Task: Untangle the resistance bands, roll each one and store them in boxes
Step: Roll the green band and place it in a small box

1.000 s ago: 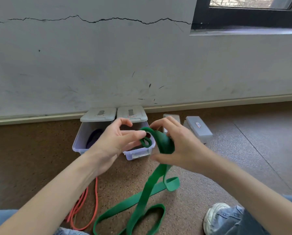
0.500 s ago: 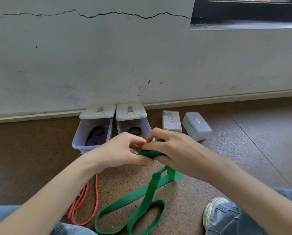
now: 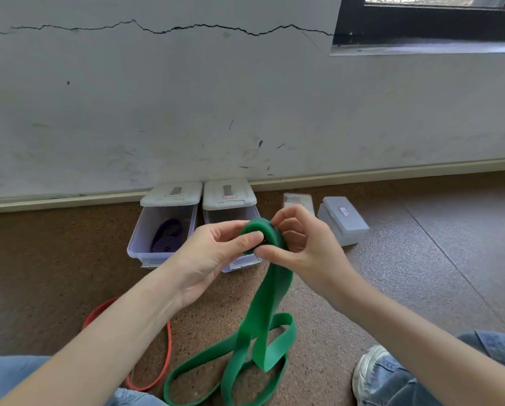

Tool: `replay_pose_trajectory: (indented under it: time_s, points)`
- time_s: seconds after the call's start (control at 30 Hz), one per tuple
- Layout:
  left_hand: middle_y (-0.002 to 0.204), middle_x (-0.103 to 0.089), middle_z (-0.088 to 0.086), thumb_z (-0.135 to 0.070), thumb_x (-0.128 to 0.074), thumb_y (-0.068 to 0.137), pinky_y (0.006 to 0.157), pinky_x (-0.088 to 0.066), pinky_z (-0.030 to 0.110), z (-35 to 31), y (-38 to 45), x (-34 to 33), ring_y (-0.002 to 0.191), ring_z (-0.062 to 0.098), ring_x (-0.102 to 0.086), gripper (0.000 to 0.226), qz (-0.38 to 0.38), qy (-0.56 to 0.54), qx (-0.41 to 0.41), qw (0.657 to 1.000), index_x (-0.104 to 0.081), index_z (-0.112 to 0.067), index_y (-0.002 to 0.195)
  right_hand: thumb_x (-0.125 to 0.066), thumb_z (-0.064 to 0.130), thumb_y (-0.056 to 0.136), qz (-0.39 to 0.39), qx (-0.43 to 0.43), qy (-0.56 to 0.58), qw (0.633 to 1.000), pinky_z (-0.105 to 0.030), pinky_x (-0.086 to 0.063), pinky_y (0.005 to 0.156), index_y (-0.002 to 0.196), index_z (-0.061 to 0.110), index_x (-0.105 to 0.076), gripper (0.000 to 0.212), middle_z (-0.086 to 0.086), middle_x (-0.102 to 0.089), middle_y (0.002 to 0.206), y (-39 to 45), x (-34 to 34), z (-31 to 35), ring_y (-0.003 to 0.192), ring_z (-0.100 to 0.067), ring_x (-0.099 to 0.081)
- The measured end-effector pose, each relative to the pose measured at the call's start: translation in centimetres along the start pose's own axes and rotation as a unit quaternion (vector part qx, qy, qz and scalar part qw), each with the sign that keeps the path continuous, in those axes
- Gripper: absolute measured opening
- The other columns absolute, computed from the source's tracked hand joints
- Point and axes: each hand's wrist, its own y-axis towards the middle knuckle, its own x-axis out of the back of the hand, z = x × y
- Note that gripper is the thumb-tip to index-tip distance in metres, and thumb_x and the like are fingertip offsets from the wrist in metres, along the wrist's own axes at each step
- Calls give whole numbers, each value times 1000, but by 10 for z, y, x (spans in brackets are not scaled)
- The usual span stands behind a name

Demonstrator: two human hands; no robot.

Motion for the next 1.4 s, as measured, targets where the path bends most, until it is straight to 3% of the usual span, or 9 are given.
replay_pose_trajectory:
  time_s: [0.17,0.3,0.43,0.63,0.73,0.97,1.17,1.3,1.4]
  points:
    - [106,-71,6,-29,-74,66,93,-49,31,3,-3,0,105,21,-65,43,2,72,1,997,-69,-13,105,-77,28,70,43,-13,-26,999,-39,-58,74,98,32,-49,40,3,-65,91,-3,-2,-4,84,-12,-65]
    - [98,-73,0,-17,-73,75,74,-53,17,-4,-4,6,93,15,-69,26,40,156,21,987,-69,-17,101,-73,14,74,59,29,-82,994,-40,-56,80,104,30,-58,37,0,-64,96,-5,3,-4,88,-16,-64]
    - [89,-71,-18,-14,-76,75,72,-50,11,-13,-3,7,81,0,-68,27,61,362,-14,930,-69,-27,98,-66,9,76,117,104,-248,956,-28,-45,86,117,31,-63,46,2,-53,106,-1,7,0,98,-15,-52]
    - [103,-73,-3,-22,-72,69,79,-51,14,-19,-5,15,99,10,-67,27,30,98,-60,993,-74,-23,96,-72,4,76,20,51,59,997,-22,-54,79,97,24,-57,32,7,-66,93,7,15,10,89,-4,-66]
    - [108,-71,5,-16,-69,72,82,-53,20,-15,-5,12,103,16,-66,28,45,-1,-39,998,-74,-17,99,-74,12,74,16,52,69,996,-29,-57,74,94,20,-55,29,11,-65,91,4,8,10,86,-8,-66]
    - [98,-72,-4,-2,-76,72,80,-53,19,-6,-2,3,91,8,-69,41,4,260,-79,962,-66,-29,101,-73,12,75,62,109,-170,977,-29,-51,83,94,41,-63,36,4,-59,103,6,18,12,95,-12,-58]
    - [90,-74,-13,-17,-80,66,69,-48,8,-16,-7,3,85,3,-69,32,3,227,-81,971,-70,-32,93,-75,15,73,47,87,-94,991,-29,-52,86,107,39,-57,45,12,-62,102,6,21,9,97,-4,-59]
    - [94,-74,-6,-23,-75,59,71,-50,11,-27,-9,4,89,7,-69,28,-26,84,-98,991,-77,-31,86,-78,14,70,10,30,65,997,-37,-54,86,100,23,-50,42,-3,-65,99,0,13,1,92,-16,-65]
    - [101,-73,2,-20,-72,63,77,-53,18,-29,-7,5,96,13,-69,29,-8,-37,-91,995,-76,-20,92,-76,36,66,-7,43,118,992,-41,-56,81,94,20,-48,43,-8,-66,99,-5,2,1,91,-22,-66]
